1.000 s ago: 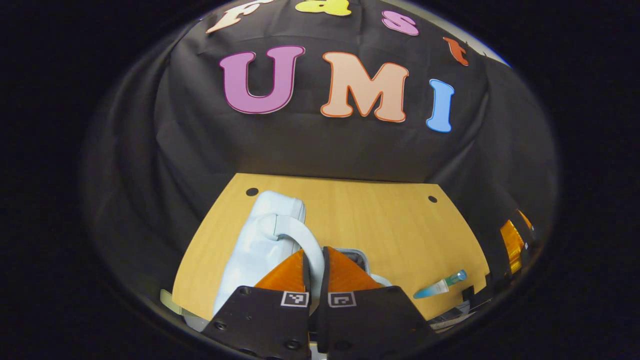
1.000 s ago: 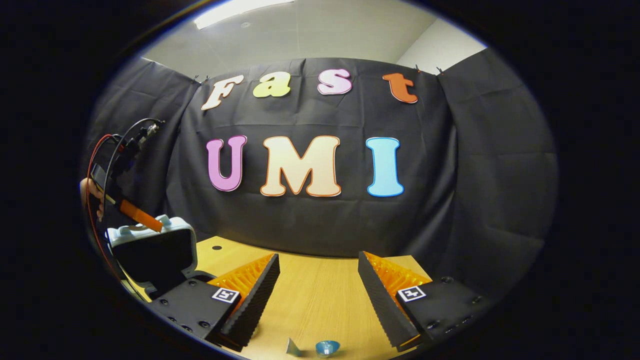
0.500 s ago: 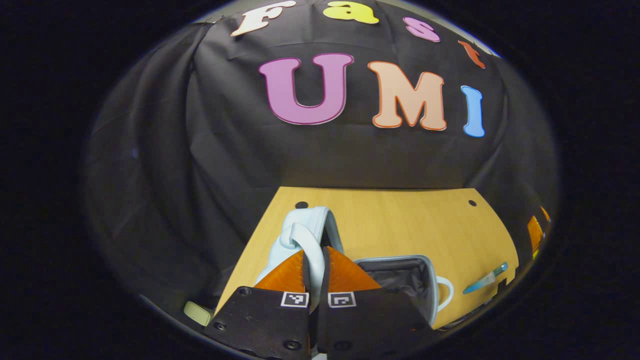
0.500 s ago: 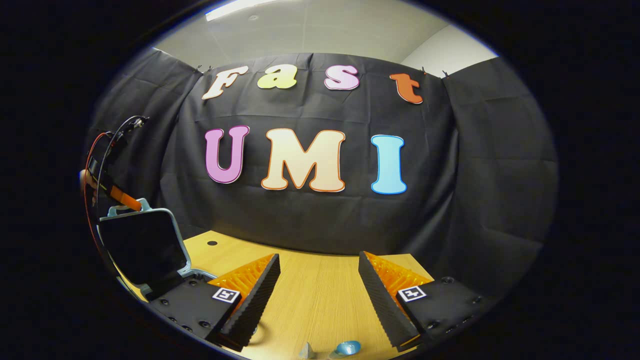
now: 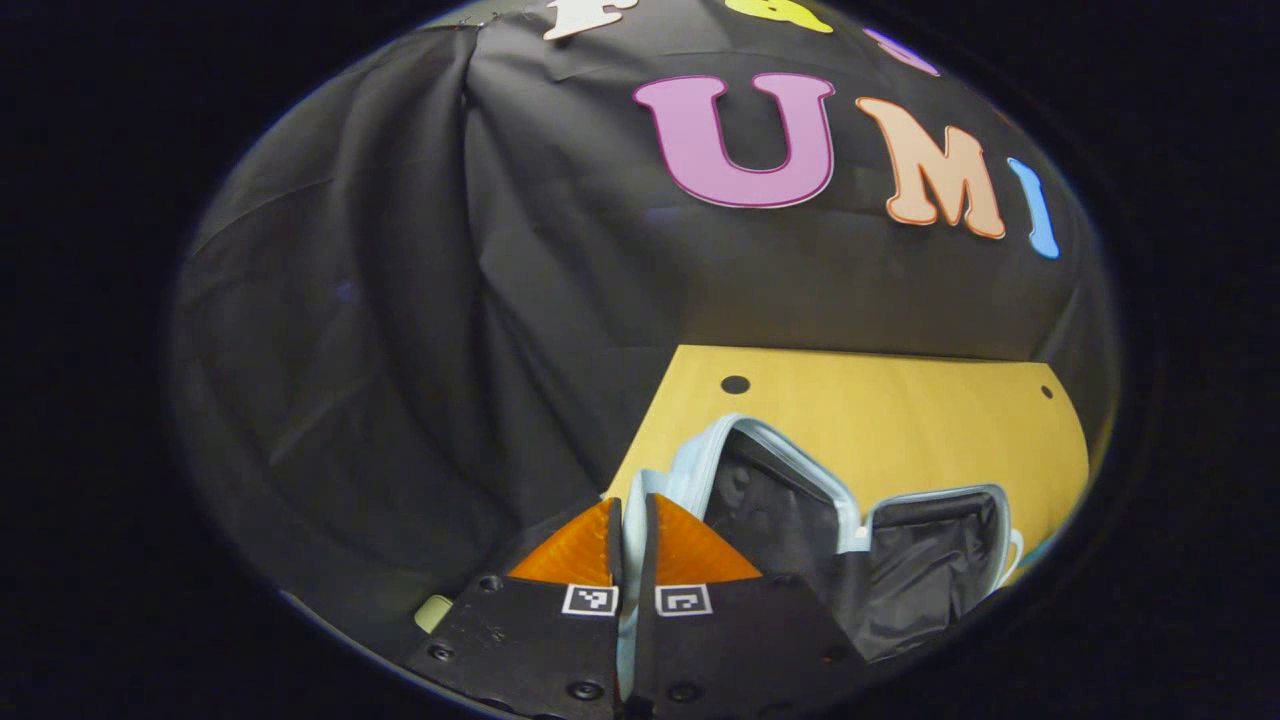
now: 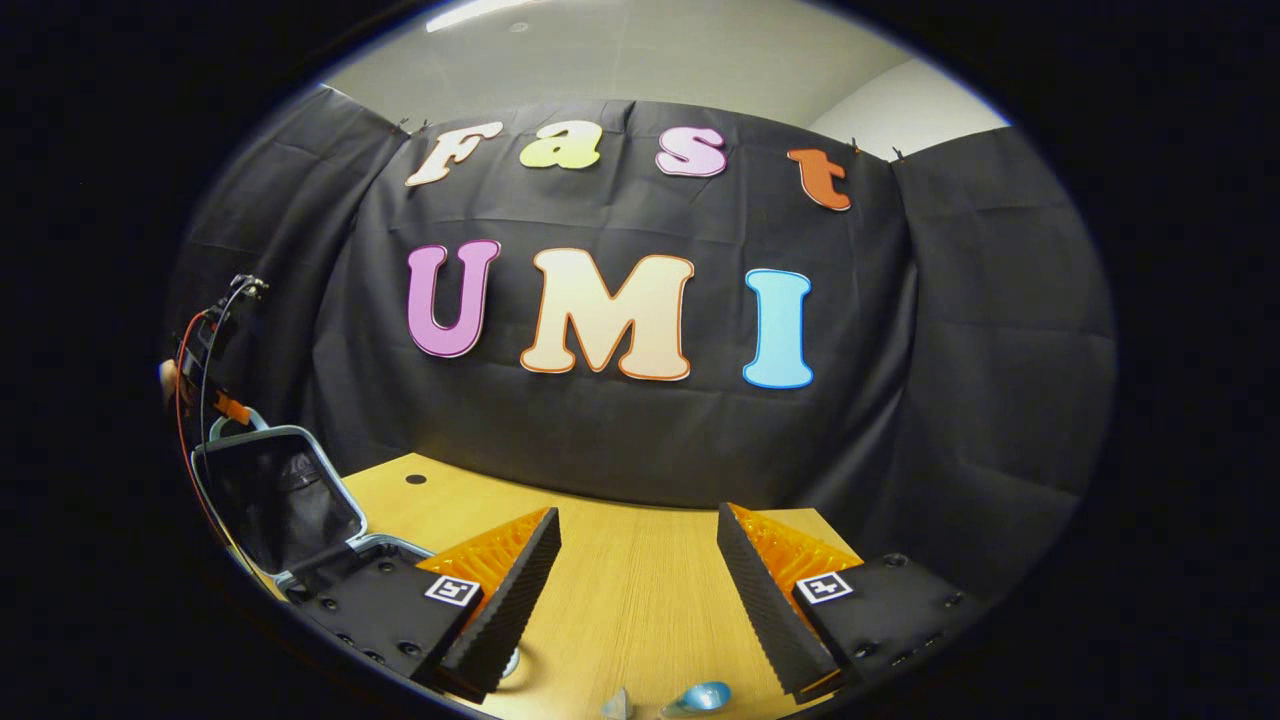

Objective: First open the suitcase, pack the skin care products into it, and then close the suitcase.

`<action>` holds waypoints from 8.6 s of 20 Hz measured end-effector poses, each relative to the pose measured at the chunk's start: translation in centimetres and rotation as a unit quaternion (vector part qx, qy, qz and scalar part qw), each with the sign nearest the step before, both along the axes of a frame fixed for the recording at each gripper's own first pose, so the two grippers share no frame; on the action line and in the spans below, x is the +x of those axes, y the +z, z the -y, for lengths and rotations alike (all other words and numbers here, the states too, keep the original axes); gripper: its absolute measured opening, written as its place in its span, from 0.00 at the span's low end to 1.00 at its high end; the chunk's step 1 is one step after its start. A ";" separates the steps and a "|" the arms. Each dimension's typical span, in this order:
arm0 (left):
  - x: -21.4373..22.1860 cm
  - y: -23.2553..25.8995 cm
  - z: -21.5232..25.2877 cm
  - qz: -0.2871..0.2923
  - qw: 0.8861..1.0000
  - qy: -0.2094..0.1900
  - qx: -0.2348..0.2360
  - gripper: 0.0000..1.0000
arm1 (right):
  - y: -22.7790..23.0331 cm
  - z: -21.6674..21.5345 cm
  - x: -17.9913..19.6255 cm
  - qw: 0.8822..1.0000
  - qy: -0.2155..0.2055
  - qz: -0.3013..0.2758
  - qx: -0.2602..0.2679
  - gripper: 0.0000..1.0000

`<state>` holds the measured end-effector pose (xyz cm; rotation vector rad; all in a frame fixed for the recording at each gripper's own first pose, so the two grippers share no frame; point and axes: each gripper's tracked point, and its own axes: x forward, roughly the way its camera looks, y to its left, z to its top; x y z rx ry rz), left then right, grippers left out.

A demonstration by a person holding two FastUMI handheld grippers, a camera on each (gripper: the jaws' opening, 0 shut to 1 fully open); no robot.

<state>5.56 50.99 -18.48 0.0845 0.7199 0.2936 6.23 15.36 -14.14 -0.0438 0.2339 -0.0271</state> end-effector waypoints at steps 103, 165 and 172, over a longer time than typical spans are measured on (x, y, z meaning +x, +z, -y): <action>-11.1 -6.3 45.1 -0.041 0.977 -0.153 -0.141 0.20 | -11.7 -1.1 -10.5 0.939 0.311 -0.133 0.067 0.48; -5.6 -20.8 -9.3 -0.144 0.960 0.156 -0.180 0.90 | -14.0 -15.7 -2.2 0.944 0.139 -0.251 0.163 0.98; -5.5 -20.8 -6.7 -0.167 0.959 0.130 -0.190 0.12 | -12.3 -13.9 -2.4 0.952 0.132 -0.226 0.157 0.98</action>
